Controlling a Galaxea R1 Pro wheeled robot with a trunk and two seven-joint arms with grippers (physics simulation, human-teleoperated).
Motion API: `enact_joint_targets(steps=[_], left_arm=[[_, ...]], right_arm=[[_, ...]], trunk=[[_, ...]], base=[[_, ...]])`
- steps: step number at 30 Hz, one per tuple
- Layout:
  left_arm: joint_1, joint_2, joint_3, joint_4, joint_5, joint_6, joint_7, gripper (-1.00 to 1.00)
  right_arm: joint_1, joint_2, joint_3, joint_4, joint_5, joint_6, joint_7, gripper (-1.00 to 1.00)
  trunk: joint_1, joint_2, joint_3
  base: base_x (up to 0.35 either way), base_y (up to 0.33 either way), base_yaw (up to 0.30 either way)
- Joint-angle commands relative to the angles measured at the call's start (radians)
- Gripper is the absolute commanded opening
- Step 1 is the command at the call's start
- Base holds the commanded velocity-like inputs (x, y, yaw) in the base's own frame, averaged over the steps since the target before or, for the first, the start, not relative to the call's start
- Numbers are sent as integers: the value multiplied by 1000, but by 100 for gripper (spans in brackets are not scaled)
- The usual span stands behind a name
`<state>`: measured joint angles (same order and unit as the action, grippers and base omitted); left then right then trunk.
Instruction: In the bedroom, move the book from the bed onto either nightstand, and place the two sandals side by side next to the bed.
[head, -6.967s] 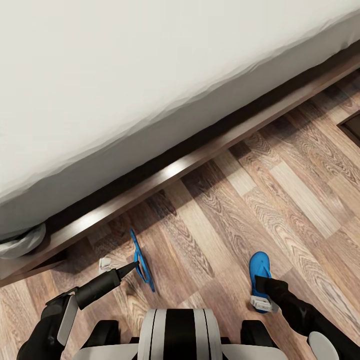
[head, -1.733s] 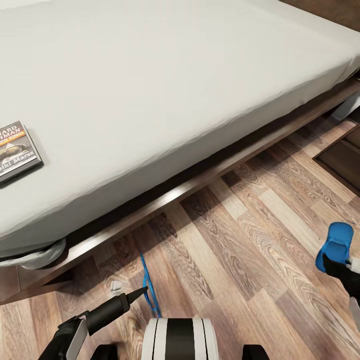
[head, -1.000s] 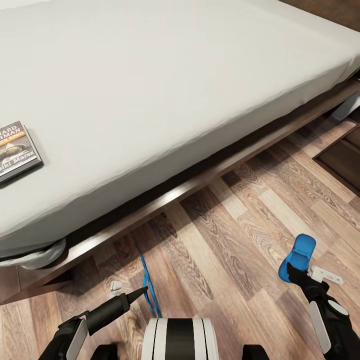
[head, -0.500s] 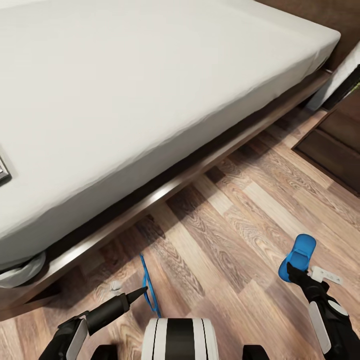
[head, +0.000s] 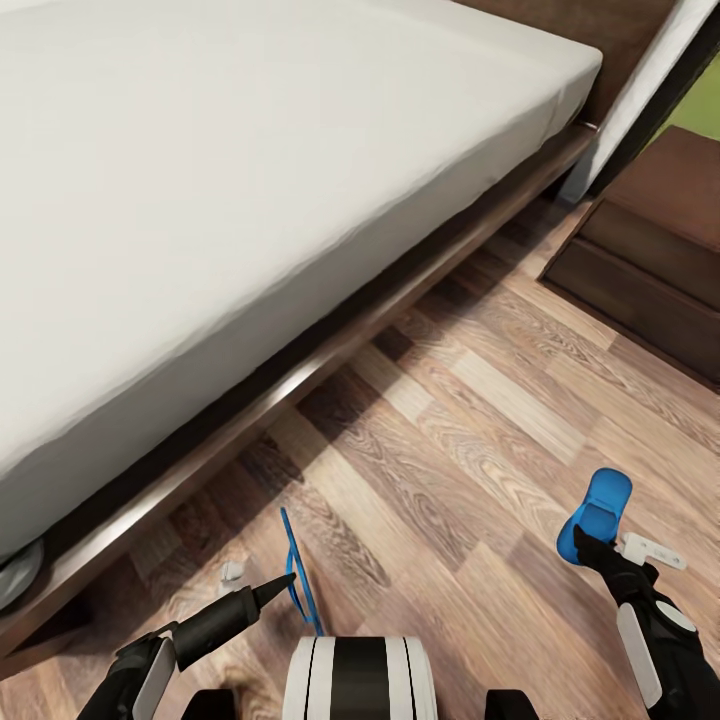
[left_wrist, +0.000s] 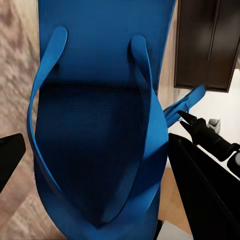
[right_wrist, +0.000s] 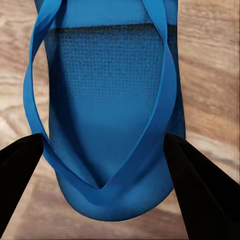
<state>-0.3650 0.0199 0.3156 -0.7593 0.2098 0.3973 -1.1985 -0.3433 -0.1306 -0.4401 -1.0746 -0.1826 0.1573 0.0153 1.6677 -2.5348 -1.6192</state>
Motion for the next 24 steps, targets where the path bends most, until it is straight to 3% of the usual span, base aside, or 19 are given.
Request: enact_joint_targets(steps=[1, 12, 24], left_arm=[[0, 0, 1, 0, 3, 9, -3, -100], [0, 0, 1, 0, 3, 11, -3, -100], [0, 0, 2, 1, 1, 8, 5, -100]], right_arm=[[0, 0, -1, -2, -8, 5, 2, -100], [0, 1, 0, -2, -8, 4, 0, -100], [0, 0, 0, -1, -8, 5, 1, -100]], trunk=[[0, 0, -1], [0, 0, -1], [0, 0, -1]], base=[[0, 0, -145], [0, 0, -11], [0, 0, -233]])
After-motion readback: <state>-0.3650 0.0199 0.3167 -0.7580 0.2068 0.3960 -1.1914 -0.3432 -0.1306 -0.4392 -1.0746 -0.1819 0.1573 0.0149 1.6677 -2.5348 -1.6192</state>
